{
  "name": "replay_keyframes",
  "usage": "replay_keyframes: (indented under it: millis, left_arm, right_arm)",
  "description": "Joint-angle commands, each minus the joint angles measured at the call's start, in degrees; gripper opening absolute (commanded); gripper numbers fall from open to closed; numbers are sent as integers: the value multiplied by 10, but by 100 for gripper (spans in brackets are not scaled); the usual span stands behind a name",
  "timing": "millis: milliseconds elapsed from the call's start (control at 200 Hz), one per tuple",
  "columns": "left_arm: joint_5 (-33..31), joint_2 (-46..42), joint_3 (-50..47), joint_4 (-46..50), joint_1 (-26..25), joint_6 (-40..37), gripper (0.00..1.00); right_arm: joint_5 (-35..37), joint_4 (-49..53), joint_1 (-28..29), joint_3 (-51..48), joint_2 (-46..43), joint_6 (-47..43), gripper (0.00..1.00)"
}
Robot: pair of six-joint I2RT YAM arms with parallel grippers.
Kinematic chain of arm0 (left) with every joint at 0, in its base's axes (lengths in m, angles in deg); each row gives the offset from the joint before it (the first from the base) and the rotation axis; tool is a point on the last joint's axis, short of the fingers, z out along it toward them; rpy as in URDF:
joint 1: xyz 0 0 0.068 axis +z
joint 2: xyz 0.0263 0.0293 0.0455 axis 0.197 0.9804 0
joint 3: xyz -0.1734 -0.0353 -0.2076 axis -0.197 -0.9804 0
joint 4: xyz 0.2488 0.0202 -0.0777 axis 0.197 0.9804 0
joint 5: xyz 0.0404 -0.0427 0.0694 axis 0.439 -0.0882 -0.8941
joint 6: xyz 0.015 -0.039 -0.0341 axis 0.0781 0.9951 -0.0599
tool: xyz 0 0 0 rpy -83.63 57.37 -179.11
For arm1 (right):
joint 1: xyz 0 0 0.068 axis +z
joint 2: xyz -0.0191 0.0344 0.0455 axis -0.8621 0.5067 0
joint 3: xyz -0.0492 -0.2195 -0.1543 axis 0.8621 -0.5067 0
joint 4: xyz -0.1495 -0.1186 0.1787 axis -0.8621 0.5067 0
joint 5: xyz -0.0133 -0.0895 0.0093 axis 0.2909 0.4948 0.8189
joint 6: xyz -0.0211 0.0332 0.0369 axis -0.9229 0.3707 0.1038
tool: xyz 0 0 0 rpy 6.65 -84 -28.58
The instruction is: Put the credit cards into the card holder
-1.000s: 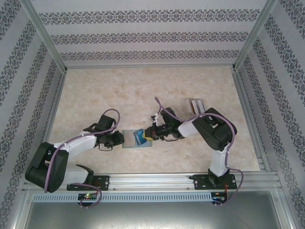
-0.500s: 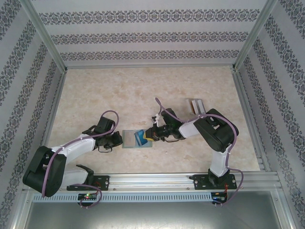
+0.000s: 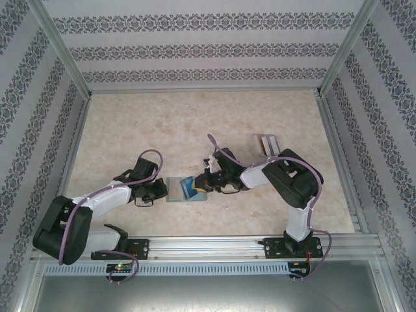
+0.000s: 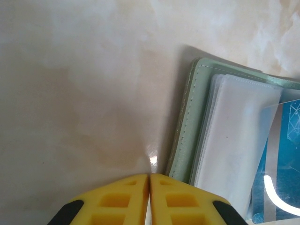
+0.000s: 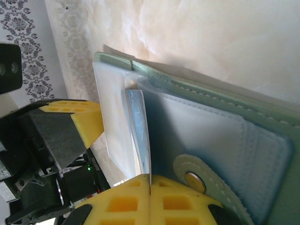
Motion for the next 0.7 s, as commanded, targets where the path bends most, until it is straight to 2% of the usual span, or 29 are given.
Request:
replay_keyframes:
  millis: [0, 360, 430, 490, 550, 694]
  left_arm:
    - [4, 21, 0, -8, -16, 2, 12]
    - [21, 25, 4, -8, -16, 1, 12]
    - [21, 26, 3, -7, -16, 3, 12]
    - [23, 27, 2, -11, -16, 6, 12]
    - [26, 28, 4, -13, -16, 4, 12]
    - [28, 29, 8, -9, -16, 3, 11]
  right_arm:
    - [33, 24, 6, 10, 17, 19, 3]
    - [94, -53, 27, -11, 21, 82, 16]
    - [94, -60, 32, -5, 27, 90, 16]
    - [92, -70, 35, -6, 28, 100, 21]
    - [99, -68, 38, -10, 22, 97, 24]
    - [109, -36, 36, -16, 9, 77, 25]
